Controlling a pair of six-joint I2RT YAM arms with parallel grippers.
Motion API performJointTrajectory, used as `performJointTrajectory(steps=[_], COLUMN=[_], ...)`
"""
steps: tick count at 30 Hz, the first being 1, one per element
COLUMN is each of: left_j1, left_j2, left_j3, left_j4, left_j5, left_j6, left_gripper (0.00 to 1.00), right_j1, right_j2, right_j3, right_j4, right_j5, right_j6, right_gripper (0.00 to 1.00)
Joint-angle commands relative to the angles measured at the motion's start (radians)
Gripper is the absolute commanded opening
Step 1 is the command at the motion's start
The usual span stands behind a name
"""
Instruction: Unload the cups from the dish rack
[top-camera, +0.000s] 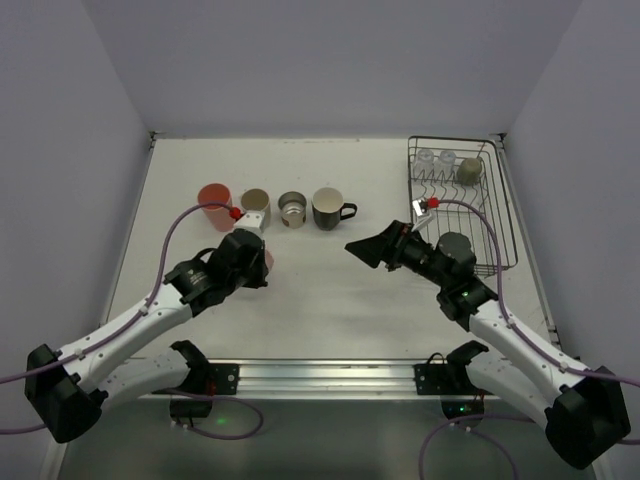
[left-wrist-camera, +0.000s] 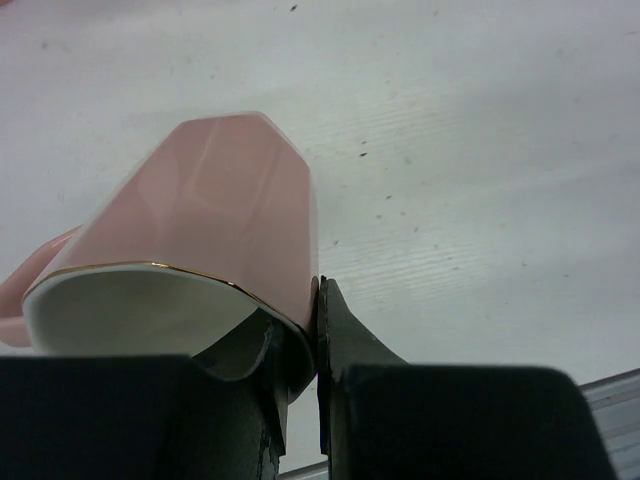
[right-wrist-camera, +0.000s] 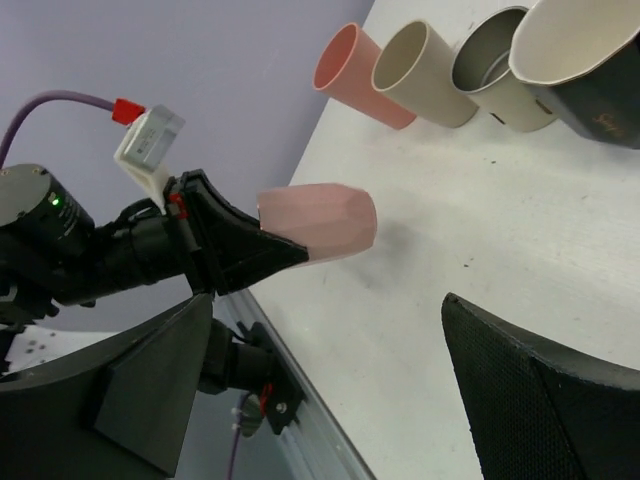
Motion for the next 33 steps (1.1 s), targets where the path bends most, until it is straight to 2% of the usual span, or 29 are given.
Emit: performJointTrajectory(steps=[1, 8, 13, 16, 23, 26, 27, 32, 33], left_j1=[0.047, 0.196, 0.309, 0.366, 0.379, 0.379, 0.379, 0.379, 0.379], left_j2=[0.045, 0.262, 0.341, 0.374, 0.43, 0.431, 0.428, 0.391, 0.381], left_j3=[0.053, 0.168, 0.233, 0.233, 0.234, 0.241, 0.244, 0.267, 0.27], left_j4=[0.012, 0.029, -0.035, -0.044, -0.075, -0.074, -0.071, -0.043, -0.034], left_j5=[-0.067, 0.038, 0.072, 0.144, 0.132, 0.095, 0.073, 0.055, 0.054], left_j6=[0.02, 0.15, 0.225, 0.253, 0.288, 0.29, 0.291, 0.282, 0.281], left_gripper=[0.0, 0.0, 0.0, 0.0, 0.01, 0.16, 0.25, 0.48, 0.57], right_j1=[-0.001, -0.001, -0.001, -0.001, -0.001, -0.001, -0.001, -0.001, -0.002], right_j2=[-0.043, -0.061, -0.073, -0.086, -0.118, -0.11, -0.104, -0.095, -0.095], right_j3=[0.029, 0.018, 0.013, 0.02, 0.026, 0.029, 0.03, 0.056, 0.062], right_j4=[-0.133, -0.17, -0.193, -0.203, -0.242, -0.239, -0.24, -0.26, -0.266], right_j5=[0.093, 0.095, 0.105, 0.105, 0.145, 0.144, 0.145, 0.171, 0.176], right_j6=[-0.124, -0.164, -0.186, -0.193, -0.212, -0.21, -0.21, -0.216, -0.219], right_gripper=[0.99, 0.99, 0.99, 0.99, 0.99, 0.99, 0.99, 0.99, 0.99])
